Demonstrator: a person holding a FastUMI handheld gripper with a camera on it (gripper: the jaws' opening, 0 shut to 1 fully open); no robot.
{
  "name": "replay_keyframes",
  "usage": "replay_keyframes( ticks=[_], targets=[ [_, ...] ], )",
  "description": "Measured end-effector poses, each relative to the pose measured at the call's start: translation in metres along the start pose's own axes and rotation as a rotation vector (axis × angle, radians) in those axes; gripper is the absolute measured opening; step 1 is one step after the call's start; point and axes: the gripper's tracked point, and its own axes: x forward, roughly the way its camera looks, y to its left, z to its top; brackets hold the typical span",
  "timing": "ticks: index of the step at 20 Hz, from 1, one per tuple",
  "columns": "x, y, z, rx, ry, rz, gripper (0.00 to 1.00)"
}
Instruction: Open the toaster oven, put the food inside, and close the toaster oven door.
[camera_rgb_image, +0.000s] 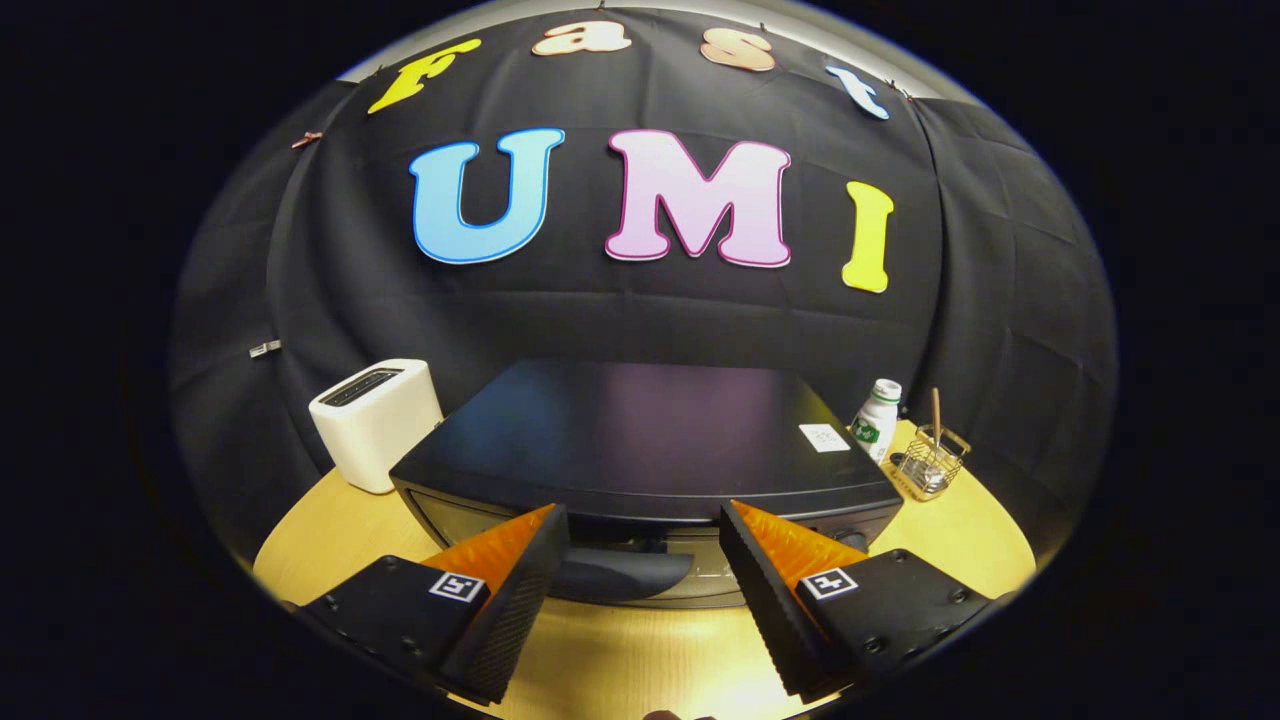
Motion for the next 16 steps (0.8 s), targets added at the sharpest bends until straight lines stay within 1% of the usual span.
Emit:
replay_keyframes(
  ticks=[3,5,7,11,16],
  targets=[
    [-0.003,0.009,-0.002,0.027,0.004,0.003,0.99],
    [-0.010,0.011,-0.010,0.046,0.048,0.018,0.98],
    [-0.016,0.011,-0.015,0.020,0.058,0.019,0.98],
    [-0.039,0.012,-0.031,0.011,0.071,0.020,0.98],
    [-0.069,0.014,-0.068,-0.015,0.124,0.043,0.98]
  ],
)
